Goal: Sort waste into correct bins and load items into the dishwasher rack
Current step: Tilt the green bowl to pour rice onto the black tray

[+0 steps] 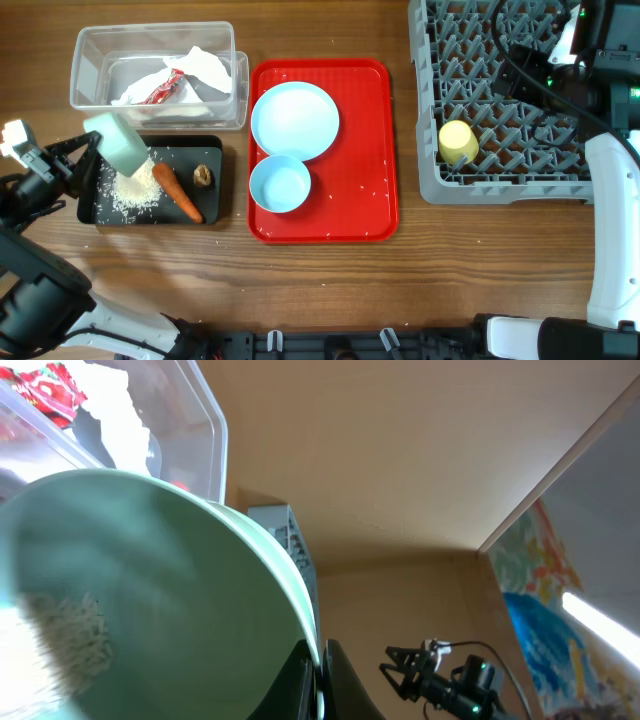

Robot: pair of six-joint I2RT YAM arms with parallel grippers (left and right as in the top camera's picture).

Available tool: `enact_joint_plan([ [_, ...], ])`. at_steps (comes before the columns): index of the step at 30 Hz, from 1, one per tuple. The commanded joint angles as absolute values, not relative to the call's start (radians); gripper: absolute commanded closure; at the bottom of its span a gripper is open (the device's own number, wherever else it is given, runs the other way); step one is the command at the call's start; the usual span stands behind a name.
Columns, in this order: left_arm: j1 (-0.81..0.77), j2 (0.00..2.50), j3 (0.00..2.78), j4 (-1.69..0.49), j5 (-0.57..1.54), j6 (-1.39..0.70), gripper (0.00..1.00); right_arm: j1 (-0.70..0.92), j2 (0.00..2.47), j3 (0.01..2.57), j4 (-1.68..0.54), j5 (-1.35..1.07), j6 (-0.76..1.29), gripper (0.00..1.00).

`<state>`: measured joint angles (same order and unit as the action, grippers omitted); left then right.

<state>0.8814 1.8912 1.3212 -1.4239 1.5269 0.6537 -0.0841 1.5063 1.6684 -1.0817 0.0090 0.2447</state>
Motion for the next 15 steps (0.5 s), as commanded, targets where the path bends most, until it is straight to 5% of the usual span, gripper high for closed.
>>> enact_joint_plan([
  [1, 0.900, 1.880, 1.314, -1.431, 1.577, 0.673, 0.96, -0.087, 1.517, 1.660, -1.086, 0.026, 0.236, 0.09],
  [15, 0.902, 1.879, 1.314, -1.623, 1.576, 0.693, 0.96, -0.087, 1.517, 1.660, -1.098, 0.027, 0.236, 0.09],
])
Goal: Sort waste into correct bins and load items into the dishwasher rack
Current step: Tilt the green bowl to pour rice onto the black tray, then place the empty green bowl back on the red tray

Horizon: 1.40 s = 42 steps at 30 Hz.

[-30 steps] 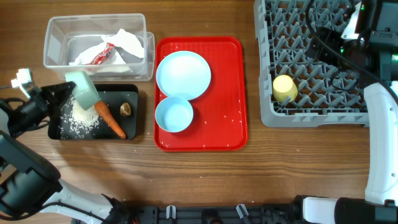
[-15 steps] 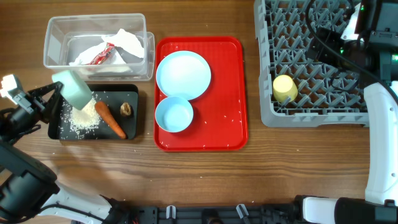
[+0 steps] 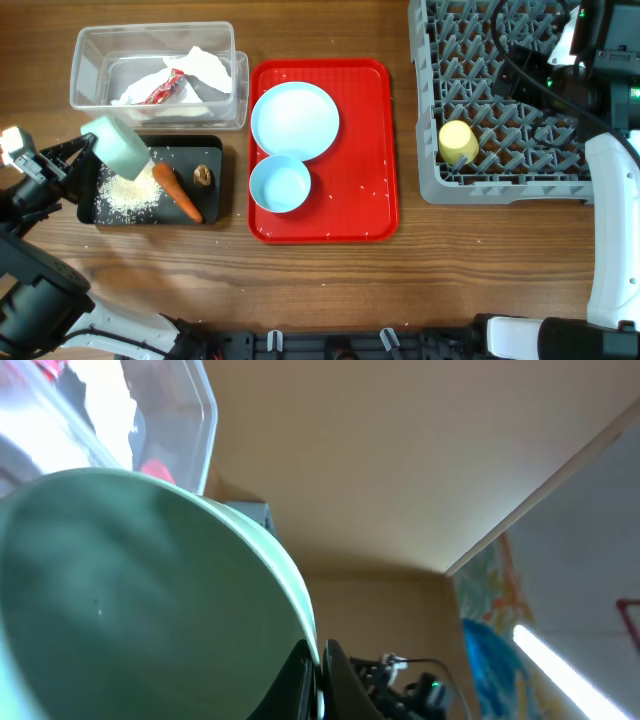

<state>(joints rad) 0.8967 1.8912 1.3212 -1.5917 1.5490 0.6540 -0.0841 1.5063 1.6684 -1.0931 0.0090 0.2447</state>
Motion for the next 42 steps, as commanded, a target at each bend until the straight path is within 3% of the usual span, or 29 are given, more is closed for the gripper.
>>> enact_joint_plan([
  [1, 0.907, 1.879, 1.314, -1.615, 1.576, 0.703, 0.96, -0.087, 1.517, 1.660, -1.099, 0.027, 0.236, 0.08],
  [9, 0.937, 1.879, 1.314, -1.612, 1.576, 0.703, 0.96, -0.087, 1.517, 1.660, -1.096, 0.026, 0.240, 0.09],
  [16, 0.837, 1.818, 1.326, -1.635, 1.576, 0.790, 0.96, -0.087, 1.517, 1.660, -1.069, 0.006, 0.239, 0.08],
  [28, 0.373, 1.682, 1.535, -1.588, 1.576, 0.799, 0.96, -0.087, 1.517, 1.660, -1.051, -0.045, 0.236, 0.09],
  [30, 0.260, 1.682, 1.557, -1.485, 1.575, 0.717, 0.96, -0.087, 1.517, 1.660, -1.053, -0.046, 0.235, 0.08],
  [33, 0.118, 1.683, 1.558, -1.187, 1.544, 0.416, 0.96, -0.087, 1.517, 1.660, -1.051, -0.045, 0.235, 0.08],
  [37, -0.081, 1.683, 1.558, -0.795, 1.203, -0.116, 0.96, -0.087, 1.517, 1.660, -1.053, -0.045, 0.235, 0.08],
  [42, -0.342, 1.683, 1.558, -0.715, 0.625, -0.221, 0.96, -0.087, 1.517, 1.660, -1.057, -0.046, 0.235, 0.08],
])
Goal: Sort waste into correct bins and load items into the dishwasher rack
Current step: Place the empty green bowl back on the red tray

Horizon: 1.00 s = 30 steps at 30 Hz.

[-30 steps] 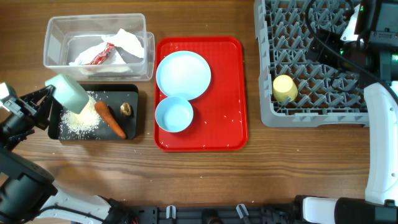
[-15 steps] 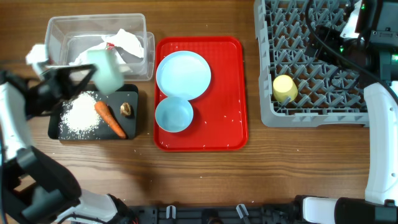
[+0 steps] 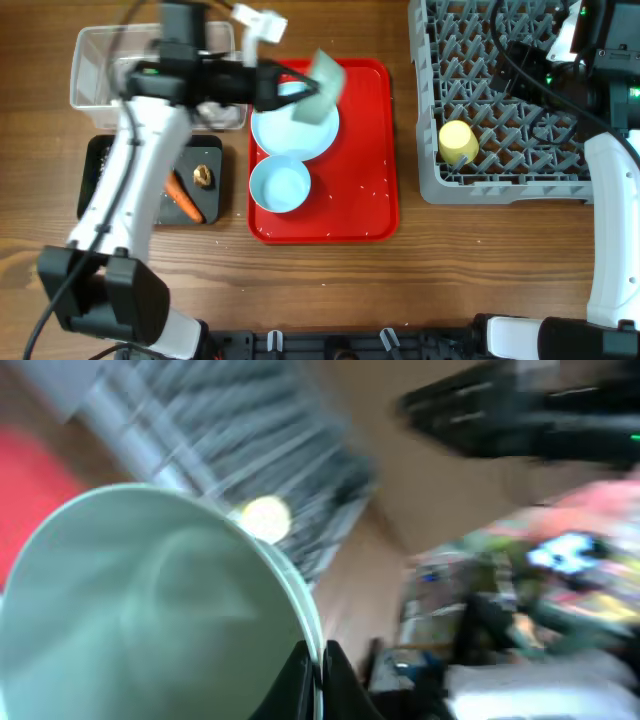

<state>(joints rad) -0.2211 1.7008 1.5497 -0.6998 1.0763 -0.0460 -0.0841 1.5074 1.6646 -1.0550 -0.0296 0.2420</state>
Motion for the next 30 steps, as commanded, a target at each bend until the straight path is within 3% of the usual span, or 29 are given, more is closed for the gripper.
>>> enact_joint_plan([
  [1, -0.383, 1.687, 1.558, -0.734, 0.524, -0.221, 0.96, -0.087, 1.517, 1.660, -1.058, -0.045, 0.235, 0.08],
  [3, -0.503, 1.702, 1.558, -0.772, 0.297, -0.213, 0.96, -0.087, 1.517, 1.660, -1.061, -0.045, 0.234, 0.08],
  [9, -0.723, 1.784, 1.556, -0.781, 0.047, -0.161, 0.96, -0.087, 1.517, 1.660, -1.064, -0.045, 0.228, 0.08],
  [20, -0.794, 1.936, 1.556, -0.824, 0.033, -0.165, 0.95, -0.087, 1.517, 1.660, -1.088, -0.041, 0.183, 0.08],
  [24, -0.795, 1.936, 1.556, -0.833, 0.051, -0.165, 0.57, -0.087, 1.517, 1.660, -1.085, -0.042, 0.184, 0.07],
  [30, -0.779, 1.900, 1.561, -0.845, 0.066, -0.204, 0.51, -0.087, 1.517, 1.660, -1.078, -0.053, 0.185, 0.07],
])
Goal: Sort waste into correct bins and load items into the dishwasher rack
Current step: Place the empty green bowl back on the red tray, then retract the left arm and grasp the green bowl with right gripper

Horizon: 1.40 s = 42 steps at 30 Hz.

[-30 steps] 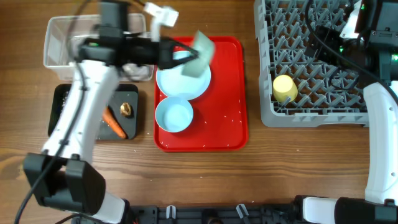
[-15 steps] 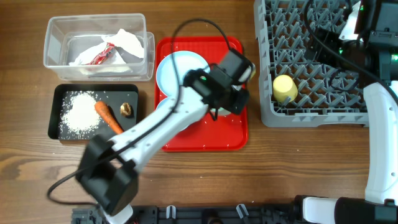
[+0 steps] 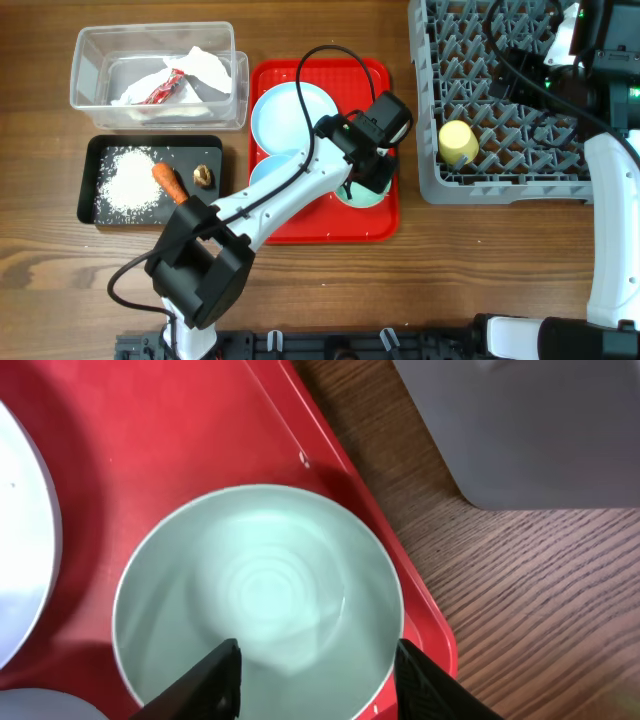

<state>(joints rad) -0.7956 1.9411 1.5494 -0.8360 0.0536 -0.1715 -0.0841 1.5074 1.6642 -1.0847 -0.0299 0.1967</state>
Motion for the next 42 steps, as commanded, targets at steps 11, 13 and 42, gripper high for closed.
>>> enact_joint_plan([
  [11, -0.434, 1.499, 1.583, -0.862, 0.065, -0.255, 0.31, 0.054, 1.574, 1.660, -0.983, -0.260, 0.183, 0.08],
  [13, -0.356, 1.474, 1.583, -0.874, 0.066, -0.256, 0.31, 0.118, 1.624, 1.660, -0.984, -0.259, 0.181, 0.08],
  [42, -0.130, 1.534, 1.581, -0.989, 0.066, -0.277, 0.04, 0.290, 2.138, 1.597, -1.074, -0.261, -0.053, 0.50],
])
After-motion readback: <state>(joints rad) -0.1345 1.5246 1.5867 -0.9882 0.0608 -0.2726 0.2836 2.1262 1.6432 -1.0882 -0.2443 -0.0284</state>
